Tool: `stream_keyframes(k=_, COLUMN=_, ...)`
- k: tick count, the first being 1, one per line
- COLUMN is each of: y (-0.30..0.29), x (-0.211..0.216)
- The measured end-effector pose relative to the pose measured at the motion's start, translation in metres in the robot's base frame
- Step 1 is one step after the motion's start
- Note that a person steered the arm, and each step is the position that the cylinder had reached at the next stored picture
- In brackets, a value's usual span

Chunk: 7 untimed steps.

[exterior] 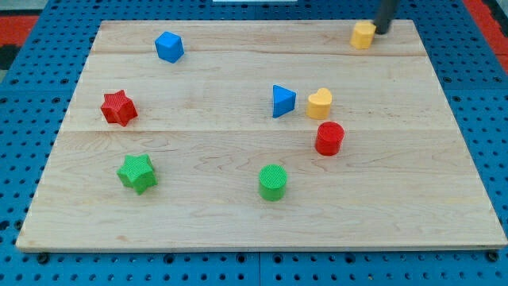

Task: Move the hexagon diagonal to the heart

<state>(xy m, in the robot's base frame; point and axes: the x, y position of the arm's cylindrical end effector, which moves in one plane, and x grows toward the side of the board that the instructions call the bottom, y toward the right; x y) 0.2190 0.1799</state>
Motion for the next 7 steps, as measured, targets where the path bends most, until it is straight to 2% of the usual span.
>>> stream_keyframes(k=1, y=-0.04, x=0.032)
stream_keyframes(k=2, y=-0.023, x=0.038)
stream_keyframes(k=3, y=0.021, x=0.052)
stream_keyframes(k=5, y=-0.105, x=0.065)
stream_keyframes(k=6, y=-0.109, x=0.066)
stream_keyframes(k=7, y=-0.116, x=0.019)
